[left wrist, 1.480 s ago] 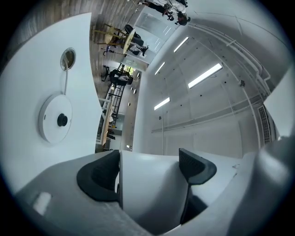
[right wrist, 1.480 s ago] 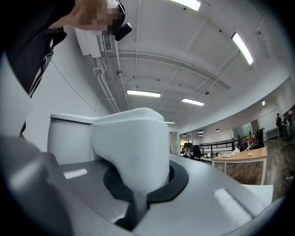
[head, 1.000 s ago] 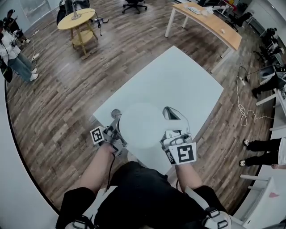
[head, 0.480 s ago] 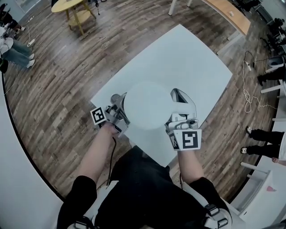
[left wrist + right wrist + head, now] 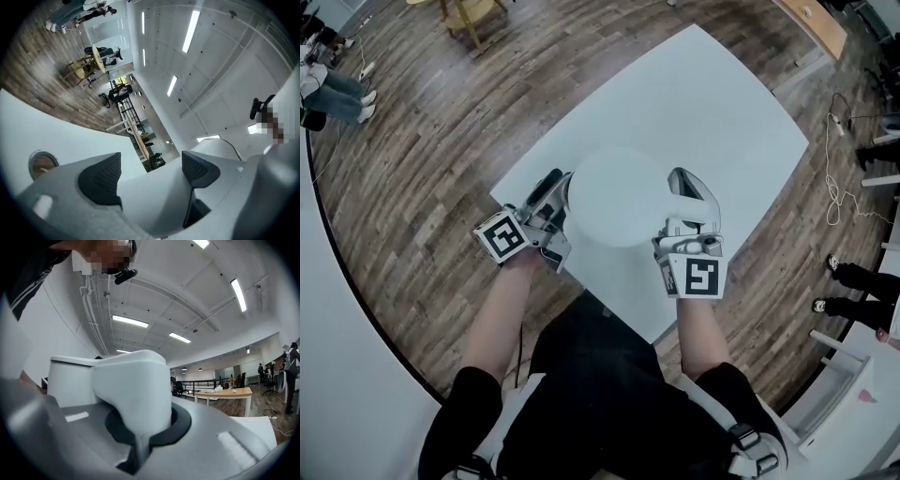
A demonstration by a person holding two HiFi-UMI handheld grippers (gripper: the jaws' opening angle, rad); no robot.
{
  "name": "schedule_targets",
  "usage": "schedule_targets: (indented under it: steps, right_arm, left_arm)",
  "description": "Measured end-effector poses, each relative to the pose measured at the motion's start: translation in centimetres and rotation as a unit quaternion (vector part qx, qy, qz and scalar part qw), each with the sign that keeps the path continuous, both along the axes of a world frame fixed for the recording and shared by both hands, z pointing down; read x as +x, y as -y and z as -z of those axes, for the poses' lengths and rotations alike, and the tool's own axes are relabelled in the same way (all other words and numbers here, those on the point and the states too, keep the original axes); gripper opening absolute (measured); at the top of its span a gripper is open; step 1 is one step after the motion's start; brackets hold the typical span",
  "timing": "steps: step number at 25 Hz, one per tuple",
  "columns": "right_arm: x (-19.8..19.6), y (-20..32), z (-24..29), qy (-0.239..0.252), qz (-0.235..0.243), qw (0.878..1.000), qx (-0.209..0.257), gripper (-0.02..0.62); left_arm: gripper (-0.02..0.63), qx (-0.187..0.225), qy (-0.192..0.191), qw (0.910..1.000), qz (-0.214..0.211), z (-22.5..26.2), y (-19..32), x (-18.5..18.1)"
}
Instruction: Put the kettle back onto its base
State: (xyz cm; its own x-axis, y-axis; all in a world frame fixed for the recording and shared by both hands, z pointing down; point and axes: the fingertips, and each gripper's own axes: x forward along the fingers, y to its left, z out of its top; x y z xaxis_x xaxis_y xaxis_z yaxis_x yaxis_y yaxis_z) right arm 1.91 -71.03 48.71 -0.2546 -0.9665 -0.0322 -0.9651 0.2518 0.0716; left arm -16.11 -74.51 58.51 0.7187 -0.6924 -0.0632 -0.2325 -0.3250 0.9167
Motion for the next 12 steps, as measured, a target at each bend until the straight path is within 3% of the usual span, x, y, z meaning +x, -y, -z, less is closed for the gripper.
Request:
schedule_targets:
  steps: [2,5,6,8,12]
  right_arm:
    - [0.2,0.1,-0.8,0.002,-0.002,1.000,-0.005,0.005]
    - [0.3,0.2,-1.9,0.004,-0.003,1.000,-0.010,0.005]
    - [0.2,0.1,-2.3,0.002,-0.001,1.000,-0.010,0.005]
    - [-0.5,-0.2,-2.6,-0.006,0.006,1.000,-0.008,0.005]
    - [-1.3,-0.2,-3.3,0.000,0.014,1.000,-0.004,0.005]
  left_arm:
    - [0.407,0.011,0.002,0.9999,-0.002,0.7,0.1,0.3]
    - [0.396,0.008,-0.037,0.9992,-0.011,1.4,0.2,1.1]
    - [0.351,0.005,-0.054,0.9984,-0.016,1.5,0.2,1.3]
    - [0.328,-0.001,-0.081,0.9966,-0.019,1.6,0.0,1.4]
    - [0.259,-0.001,-0.077,0.9969,-0.014,0.8,0.0,1.1]
